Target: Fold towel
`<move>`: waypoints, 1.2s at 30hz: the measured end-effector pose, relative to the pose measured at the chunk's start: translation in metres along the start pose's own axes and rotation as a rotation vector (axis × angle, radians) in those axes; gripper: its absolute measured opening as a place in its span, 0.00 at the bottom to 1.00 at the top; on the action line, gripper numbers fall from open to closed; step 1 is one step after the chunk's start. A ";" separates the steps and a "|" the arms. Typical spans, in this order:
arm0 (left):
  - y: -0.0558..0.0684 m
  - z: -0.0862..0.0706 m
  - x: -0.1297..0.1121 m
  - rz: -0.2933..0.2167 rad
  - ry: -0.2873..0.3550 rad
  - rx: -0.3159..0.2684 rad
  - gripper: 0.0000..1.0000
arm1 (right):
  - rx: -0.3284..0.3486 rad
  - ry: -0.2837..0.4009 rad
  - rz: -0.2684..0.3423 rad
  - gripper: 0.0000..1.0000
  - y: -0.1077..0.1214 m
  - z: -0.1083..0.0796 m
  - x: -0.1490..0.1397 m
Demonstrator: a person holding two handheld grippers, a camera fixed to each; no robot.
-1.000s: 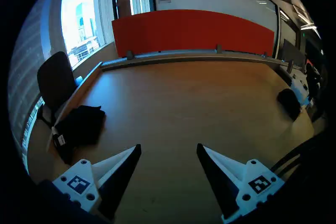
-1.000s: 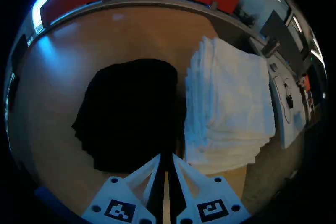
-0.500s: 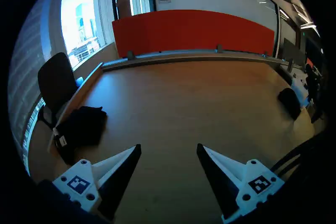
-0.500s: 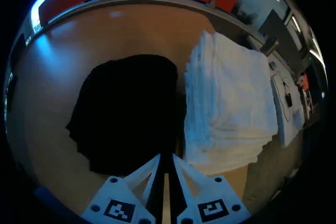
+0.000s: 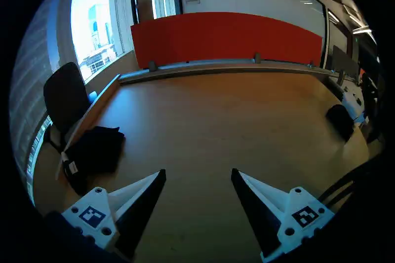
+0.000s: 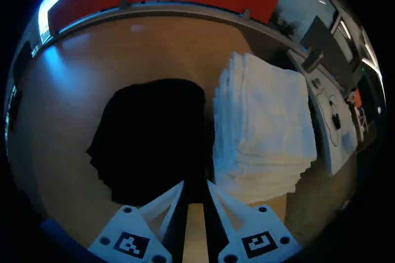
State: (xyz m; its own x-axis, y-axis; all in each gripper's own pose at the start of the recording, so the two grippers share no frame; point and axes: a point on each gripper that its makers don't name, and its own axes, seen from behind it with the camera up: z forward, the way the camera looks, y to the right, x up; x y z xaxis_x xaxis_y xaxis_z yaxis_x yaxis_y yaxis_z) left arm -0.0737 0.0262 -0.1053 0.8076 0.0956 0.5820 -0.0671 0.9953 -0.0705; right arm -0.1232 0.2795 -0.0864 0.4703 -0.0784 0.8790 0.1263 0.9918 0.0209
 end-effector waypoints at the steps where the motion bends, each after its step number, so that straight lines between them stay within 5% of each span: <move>1: 0.000 0.000 0.000 -0.001 0.001 -0.001 0.99 | -0.001 0.007 0.001 0.19 0.000 -0.002 0.001; 17: 0.003 0.004 0.004 0.000 0.007 -0.012 0.99 | -0.028 0.036 0.010 0.20 0.005 -0.017 0.002; 22: 0.003 0.004 0.004 0.002 0.010 -0.013 0.98 | -0.029 0.055 0.013 0.38 0.003 -0.021 0.005; 30: 0.003 0.004 0.006 -0.001 0.015 -0.018 0.98 | -0.028 0.095 0.000 0.81 -0.004 -0.029 0.014; 36: 0.002 0.004 0.007 -0.004 0.019 -0.020 0.98 | -0.024 0.119 0.011 0.86 -0.008 -0.032 0.019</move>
State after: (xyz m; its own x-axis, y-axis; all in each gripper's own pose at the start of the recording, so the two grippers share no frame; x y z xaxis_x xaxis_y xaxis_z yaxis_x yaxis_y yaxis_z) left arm -0.0704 0.0293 -0.0985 0.8186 0.0909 0.5671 -0.0519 0.9951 -0.0847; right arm -0.0871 0.2672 -0.0847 0.5719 -0.0805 0.8164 0.1410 0.9900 -0.0012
